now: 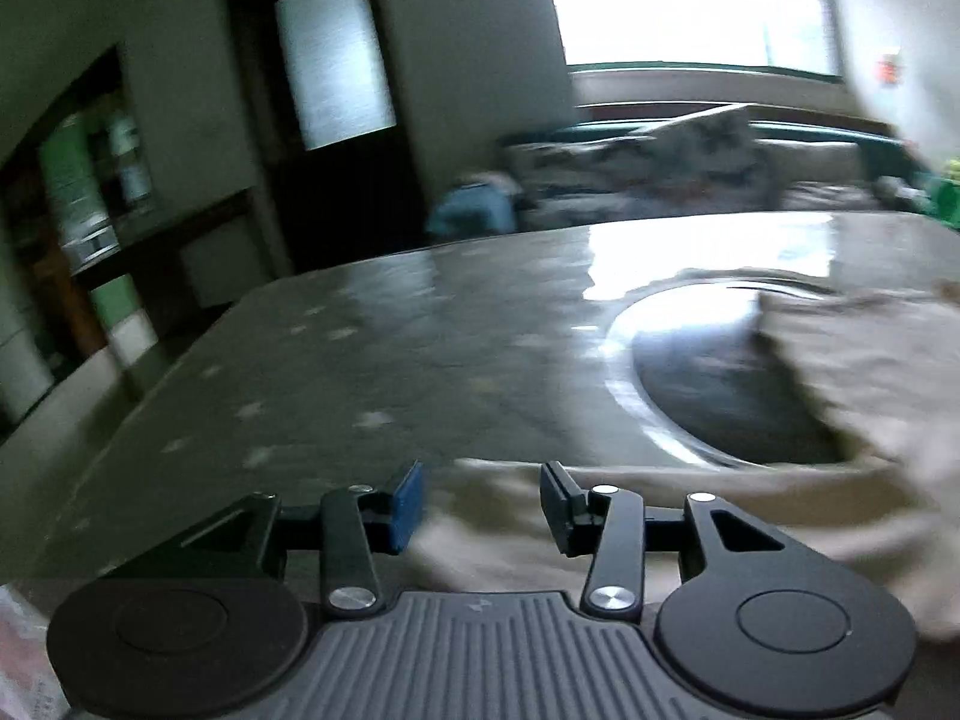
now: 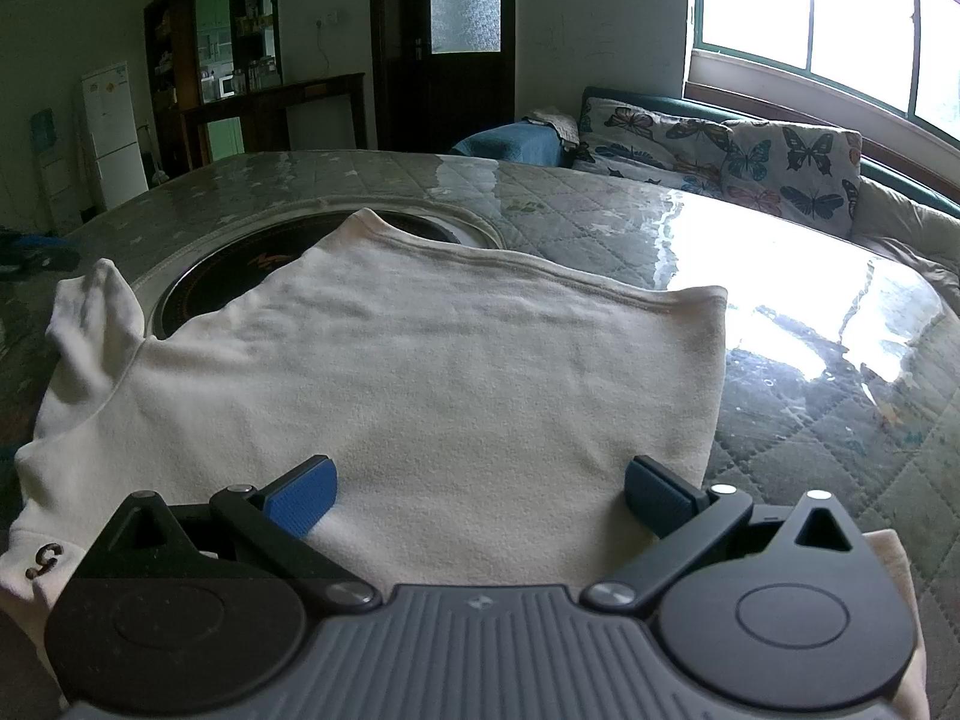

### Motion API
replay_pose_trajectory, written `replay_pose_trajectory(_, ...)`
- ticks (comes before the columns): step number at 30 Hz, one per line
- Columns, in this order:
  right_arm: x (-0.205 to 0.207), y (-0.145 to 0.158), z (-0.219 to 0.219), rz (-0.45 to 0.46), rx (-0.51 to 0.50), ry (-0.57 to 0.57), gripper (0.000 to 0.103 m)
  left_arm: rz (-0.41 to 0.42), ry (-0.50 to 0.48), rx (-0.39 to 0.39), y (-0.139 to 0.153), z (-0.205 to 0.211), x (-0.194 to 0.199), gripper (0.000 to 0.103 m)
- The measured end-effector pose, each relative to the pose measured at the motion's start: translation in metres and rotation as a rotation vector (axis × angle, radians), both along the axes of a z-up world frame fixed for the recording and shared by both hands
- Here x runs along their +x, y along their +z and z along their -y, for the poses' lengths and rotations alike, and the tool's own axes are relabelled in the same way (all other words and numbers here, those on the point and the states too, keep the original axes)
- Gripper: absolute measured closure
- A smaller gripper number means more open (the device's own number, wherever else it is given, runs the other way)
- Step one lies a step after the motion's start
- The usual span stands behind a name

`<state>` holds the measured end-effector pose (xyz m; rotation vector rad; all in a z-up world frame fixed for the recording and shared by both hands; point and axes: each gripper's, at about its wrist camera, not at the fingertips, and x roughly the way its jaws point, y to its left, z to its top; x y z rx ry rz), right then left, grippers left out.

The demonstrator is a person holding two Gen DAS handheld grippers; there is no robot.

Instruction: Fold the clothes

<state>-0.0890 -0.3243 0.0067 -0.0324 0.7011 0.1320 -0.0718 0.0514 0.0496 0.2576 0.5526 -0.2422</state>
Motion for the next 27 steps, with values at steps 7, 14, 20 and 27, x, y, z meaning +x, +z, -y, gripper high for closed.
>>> replay_pose_trajectory(7, 0.0, 0.0, 0.0, 0.0, -0.004, 0.0, 0.0, -0.068, -0.359, -0.087, 0.001, 0.041, -0.057, 0.063)
replay_pose_trajectory(14, 0.001, -0.001, 0.0, 0.001, -0.003, 0.0, 0.0, -0.099, -0.538, -0.059, -0.007, 0.07, -0.071, 0.063)
replay_pose_trajectory(20, 0.001, -0.001, 0.0, 0.001, -0.004, 0.0, 0.0, -0.244, -0.548, -0.085, -0.022, 0.073, -0.067, 0.064)
replay_pose_trajectory(27, 0.001, -0.001, 0.0, 0.001, -0.002, 0.001, 0.0, -0.342, -0.578, -0.082, -0.01, 0.058, -0.079, 0.063)
